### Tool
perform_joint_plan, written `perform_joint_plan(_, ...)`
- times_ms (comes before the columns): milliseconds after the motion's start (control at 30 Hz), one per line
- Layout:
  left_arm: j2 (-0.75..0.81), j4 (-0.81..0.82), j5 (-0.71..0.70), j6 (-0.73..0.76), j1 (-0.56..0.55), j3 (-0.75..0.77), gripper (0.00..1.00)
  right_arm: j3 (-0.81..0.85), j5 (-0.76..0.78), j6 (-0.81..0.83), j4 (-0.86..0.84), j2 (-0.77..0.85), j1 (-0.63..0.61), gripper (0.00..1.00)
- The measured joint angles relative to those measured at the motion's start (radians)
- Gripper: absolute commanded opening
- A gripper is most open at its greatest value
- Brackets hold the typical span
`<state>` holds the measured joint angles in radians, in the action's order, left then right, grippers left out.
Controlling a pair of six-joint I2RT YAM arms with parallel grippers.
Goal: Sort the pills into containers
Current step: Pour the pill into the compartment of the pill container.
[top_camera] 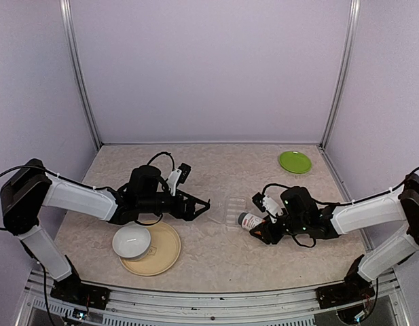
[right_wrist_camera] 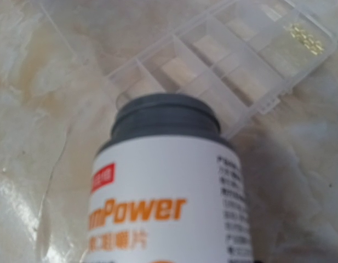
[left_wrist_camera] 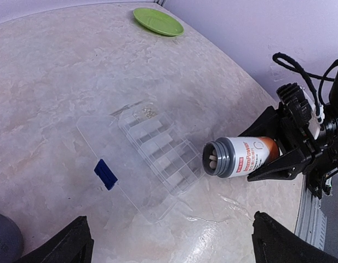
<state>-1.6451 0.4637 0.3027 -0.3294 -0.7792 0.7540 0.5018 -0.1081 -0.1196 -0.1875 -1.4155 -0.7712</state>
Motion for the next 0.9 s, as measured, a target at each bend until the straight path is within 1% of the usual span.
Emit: perform_joint_plan(900, -0.011, 0.0, 0.002, -0.003, 0.0, 0.0, 0.99, 0.058, 0.0, 0.0, 0.079, -0.018, 0.0, 0.14)
